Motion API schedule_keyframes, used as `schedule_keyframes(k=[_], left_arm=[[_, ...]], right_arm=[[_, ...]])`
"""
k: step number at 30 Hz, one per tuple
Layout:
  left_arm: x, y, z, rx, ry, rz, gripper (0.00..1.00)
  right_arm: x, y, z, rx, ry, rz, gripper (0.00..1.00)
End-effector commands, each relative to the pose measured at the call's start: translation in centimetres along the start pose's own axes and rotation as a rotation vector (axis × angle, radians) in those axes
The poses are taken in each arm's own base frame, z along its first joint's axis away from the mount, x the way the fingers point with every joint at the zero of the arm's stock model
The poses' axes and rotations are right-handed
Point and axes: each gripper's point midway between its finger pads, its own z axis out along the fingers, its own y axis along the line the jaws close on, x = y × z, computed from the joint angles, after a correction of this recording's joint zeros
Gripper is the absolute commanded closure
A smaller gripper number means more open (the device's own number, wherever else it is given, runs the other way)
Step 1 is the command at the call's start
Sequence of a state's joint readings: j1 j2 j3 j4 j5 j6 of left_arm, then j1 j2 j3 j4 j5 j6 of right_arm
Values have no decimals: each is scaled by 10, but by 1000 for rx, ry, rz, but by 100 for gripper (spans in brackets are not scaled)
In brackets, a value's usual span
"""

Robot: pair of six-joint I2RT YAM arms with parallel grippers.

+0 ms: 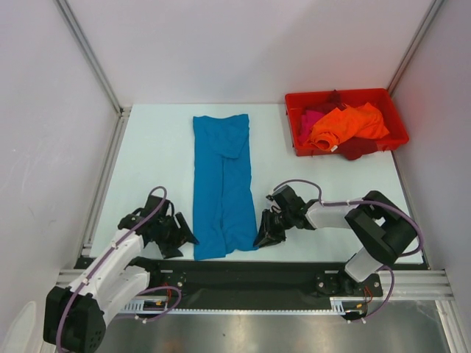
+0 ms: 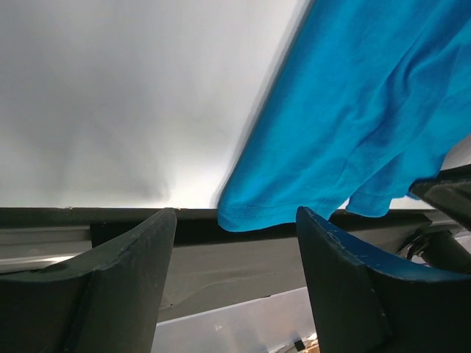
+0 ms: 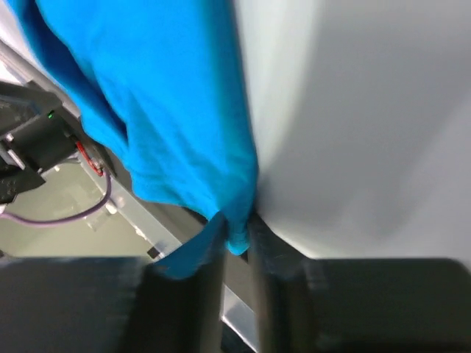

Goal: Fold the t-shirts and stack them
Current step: Fold the tshirt

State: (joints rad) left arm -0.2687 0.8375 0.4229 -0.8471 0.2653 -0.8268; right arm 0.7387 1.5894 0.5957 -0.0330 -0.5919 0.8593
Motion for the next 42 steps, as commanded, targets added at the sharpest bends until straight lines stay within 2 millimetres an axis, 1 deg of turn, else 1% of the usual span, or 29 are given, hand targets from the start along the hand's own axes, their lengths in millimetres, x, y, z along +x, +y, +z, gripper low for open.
schedule_keyframes(k=[1,2,4,5,6,9,13,14,15,23,24,25,26,27,29,34,36,38,39,41,42], left_arm=[[0,-12,-2,40,-3,-2,28],[3,-14,0,45,6,0,29],[4,-17,1,48,7,10,32],[6,-18,1,46,11,16,32],[7,-18,2,44,13,17,31],[9,-19,4,44,19,19,31],[14,-17,9,34,42,13,31],[17,-16,11,26,54,17,30],[17,-15,12,17,52,15,30],[26,5,16,-67,58,-53,30],[26,6,17,-68,59,-60,32],[27,2,18,-46,66,-59,32],[30,5,20,-56,74,-69,33],[31,7,21,-60,77,-72,38],[35,9,23,-65,86,-76,40],[34,6,27,-55,82,-78,47],[33,3,28,-47,82,-75,53],[33,2,30,-46,86,-69,57],[33,1,30,-44,87,-69,63],[30,-2,32,-37,80,-64,68],[29,-2,33,-34,73,-59,77]], right_arm=[[-6,-42,4,164,-56,18,79],[-3,-40,1,161,-60,7,88],[4,-38,-2,164,-42,-10,95],[7,-32,-5,144,-38,-29,98],[15,-30,-6,135,-11,-31,100],[24,-26,-9,131,3,-45,100],[29,-33,-12,140,-2,-24,100],[28,-31,-12,129,-11,-20,100],[31,-35,-11,131,-9,-13,100],[26,-29,-2,95,-4,1,100],[26,-30,-2,97,-4,1,100],[26,-30,-2,96,-2,-2,100],[27,-30,-2,99,2,-1,100],[27,-31,-2,100,-1,-3,100],[29,-33,-2,105,3,-7,100],[30,-36,-2,111,11,-11,100],[29,-34,-3,108,9,-15,100],[30,-34,-4,111,13,-13,100],[30,-34,-4,111,13,-16,100],[29,-33,-4,112,12,-21,100],[29,-33,-5,112,13,-23,100]])
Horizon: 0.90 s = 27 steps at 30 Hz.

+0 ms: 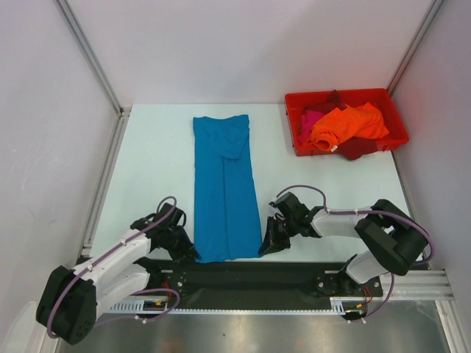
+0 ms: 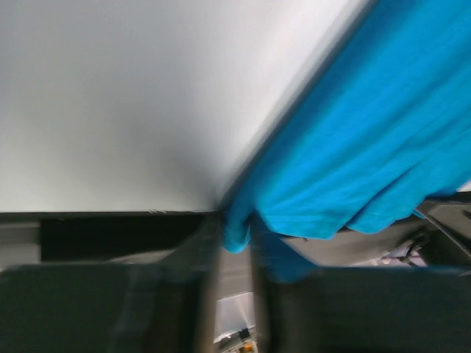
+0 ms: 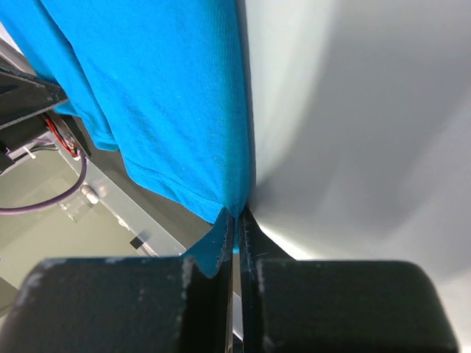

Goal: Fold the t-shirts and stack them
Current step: Fold the tshirt

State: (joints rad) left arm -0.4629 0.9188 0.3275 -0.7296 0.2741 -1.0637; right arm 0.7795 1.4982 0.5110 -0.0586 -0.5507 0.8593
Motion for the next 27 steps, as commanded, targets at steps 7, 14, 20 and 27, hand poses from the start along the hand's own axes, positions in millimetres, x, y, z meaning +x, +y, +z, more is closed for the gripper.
schedule_keyframes(k=[7,14,20,27], left_arm=[[-13,-10,-10,10,-87,45,100],[-38,-52,-53,56,-203,130,100],[-80,-102,-77,-29,-278,219,100],[-159,-149,-75,-155,-355,273,100]], right_arm=[[3,-7,-11,80,11,-49,100],[-46,51,-53,34,-94,-140,100],[-117,84,-73,-25,-166,-149,100],[-221,99,-78,-70,-246,-167,100]])
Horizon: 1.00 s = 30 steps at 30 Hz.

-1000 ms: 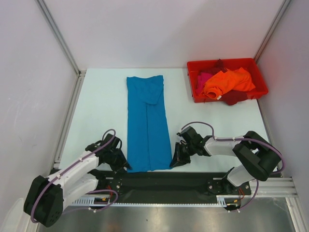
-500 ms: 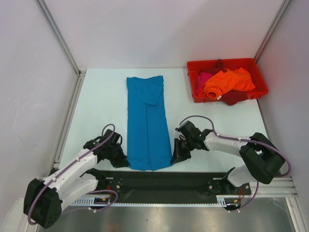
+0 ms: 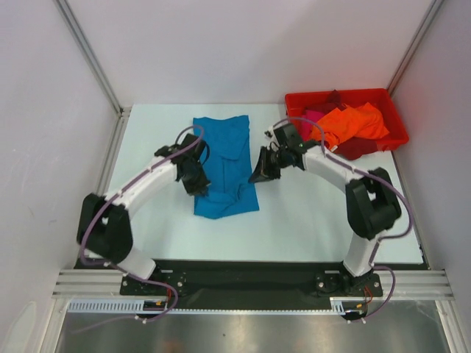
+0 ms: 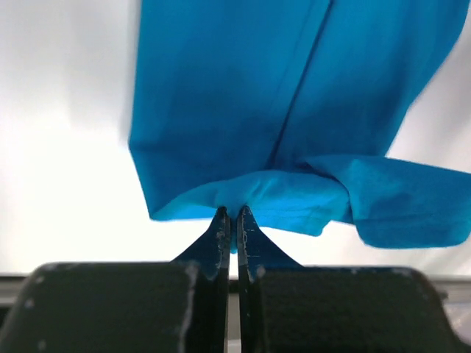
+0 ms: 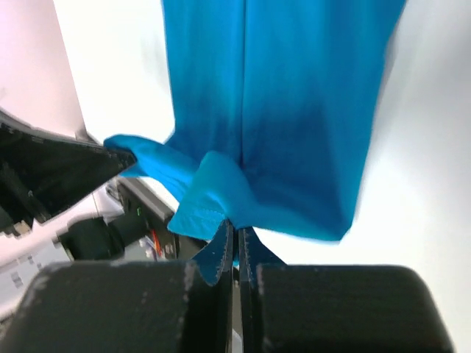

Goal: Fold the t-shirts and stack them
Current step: Fold the tshirt

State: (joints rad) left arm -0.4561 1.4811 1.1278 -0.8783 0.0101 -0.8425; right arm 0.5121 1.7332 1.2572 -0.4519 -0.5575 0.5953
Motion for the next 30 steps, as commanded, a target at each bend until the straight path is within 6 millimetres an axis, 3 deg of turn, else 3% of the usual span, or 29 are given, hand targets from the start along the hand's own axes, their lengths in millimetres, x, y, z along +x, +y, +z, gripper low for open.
schedule_keyframes(k=[1,3,6,10,12,16,25,30], left_arm=[[-50,3,5,-82,-84,49,100],[-72,6,11,-78,-102,15,100],[-98,14,23,-80,-118,-30,100],[-118,14,45,-60,-98,-34,100],[-123,17,60,-78,-76,-21,100],[-135,4,71,-44,-58,3,100],[-156,-6,59,-10,-116,10,100],[-160,-5,70,-9,-86,6,100]], right_arm=[[-40,-1,13,-25,4,-32,100],[-49,-13,28,-14,22,-21,100],[-66,-13,37,-26,20,-34,100],[-81,-26,54,-15,37,-10,100],[-89,-27,56,-16,29,-8,100],[-98,-37,64,-5,32,1,100],[-102,-54,59,23,16,40,100],[-112,-58,62,17,6,46,100]])
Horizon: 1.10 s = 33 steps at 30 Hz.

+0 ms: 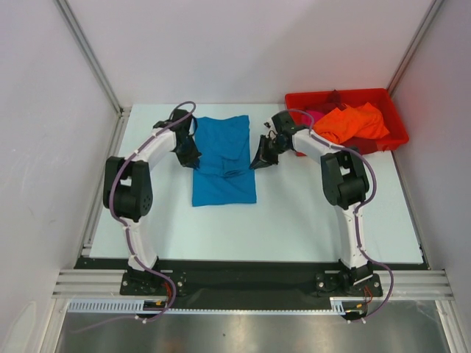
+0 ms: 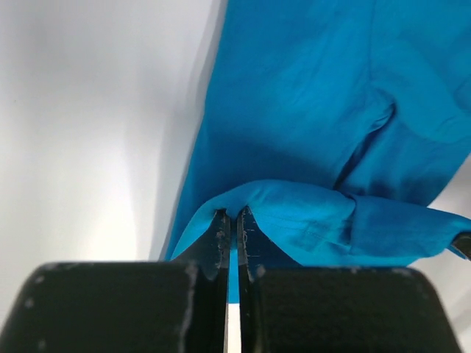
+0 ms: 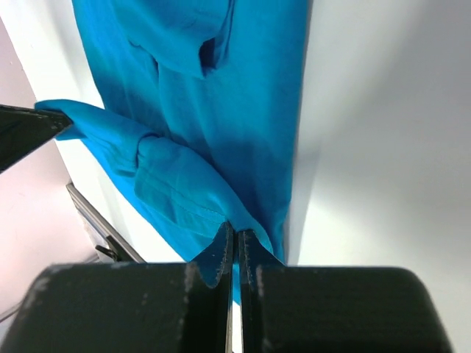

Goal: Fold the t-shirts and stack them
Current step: Fold the tshirt

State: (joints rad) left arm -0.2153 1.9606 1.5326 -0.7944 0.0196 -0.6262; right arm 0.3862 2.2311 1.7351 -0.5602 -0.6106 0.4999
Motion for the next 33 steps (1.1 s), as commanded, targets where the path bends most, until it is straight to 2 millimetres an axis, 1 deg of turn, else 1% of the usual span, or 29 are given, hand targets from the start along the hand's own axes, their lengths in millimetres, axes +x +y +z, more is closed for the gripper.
schedule_keyframes(k=[1,3,5,6,7,8,9,10,11,12,13,15,16,17,18,19,20,21,22,23,24,25,26,28,29,30,31,32,33], left_arm=[[-18,-8,0,42,-22,15,100],[-16,-8,7,39,-3,14,100],[-16,-5,10,26,1,9,96],[-17,0,11,10,1,-10,90],[-19,7,10,-12,-13,-20,77],[-23,9,6,-13,-34,-27,70],[-26,10,2,-4,-49,-38,63],[-34,14,-11,-20,-98,-48,49],[-40,16,-20,-29,-131,-53,46],[-44,16,-28,-29,-159,-53,42],[-49,11,-49,-2,-207,-51,38],[-47,5,-68,22,-249,-38,36],[-37,-6,-80,76,-261,-23,37],[-29,-12,-85,113,-259,-12,38],[-11,-11,-77,130,-224,0,44],[-5,-25,-77,198,-224,14,48],[12,-41,-81,273,-191,37,50],[24,-47,-76,301,-159,45,58],[37,-48,-64,313,-124,51,63],[47,-51,-54,321,-88,38,68],[67,-53,-43,343,-20,40,75],[70,-59,-38,373,-8,37,77],[79,-62,-28,378,27,30,78],[82,-68,-19,391,43,35,80],[82,-69,-15,391,50,40,80],[80,-72,-7,386,60,40,80],[79,-71,-2,369,66,40,81],[75,-71,1,364,62,49,81],[66,-76,0,369,46,52,81]], right_arm=[[-13,3,1,-23,-20,-8,100],[-17,3,2,-29,-22,-5,100],[-22,0,5,-34,-19,-7,93],[-23,0,5,-32,-13,-10,81],[-26,-1,5,-27,-17,-14,76],[-29,-5,7,-15,-17,-19,70],[-40,-1,0,-11,-40,-28,60],[-44,0,-3,-6,-46,-31,56],[-49,2,-7,1,-56,-47,53],[-51,-1,-15,50,-65,-43,47],[-58,3,-24,72,-92,-62,43],[-50,4,-37,122,-93,-78,38],[-46,5,-38,133,-92,-93,38],[-40,9,-40,141,-91,-103,38],[-30,18,-40,152,-83,-153,38],[-21,18,-39,175,-69,-172,38],[-16,18,-36,195,-68,-195,38],[-12,24,-36,180,-71,-209,40],[2,22,-24,171,-38,-196,42],[5,30,-19,120,-31,-197,57],[10,29,-11,111,-9,-175,67],[16,34,-4,101,7,-178,74],[15,36,1,92,-2,-190,80],[14,40,10,78,-4,-190,83],[10,48,14,44,-22,-203,86],[8,50,18,32,-23,-203,88],[9,47,26,26,-11,-188,88],[2,54,28,2,-28,-199,89],[0,56,32,-10,-27,-201,90]])
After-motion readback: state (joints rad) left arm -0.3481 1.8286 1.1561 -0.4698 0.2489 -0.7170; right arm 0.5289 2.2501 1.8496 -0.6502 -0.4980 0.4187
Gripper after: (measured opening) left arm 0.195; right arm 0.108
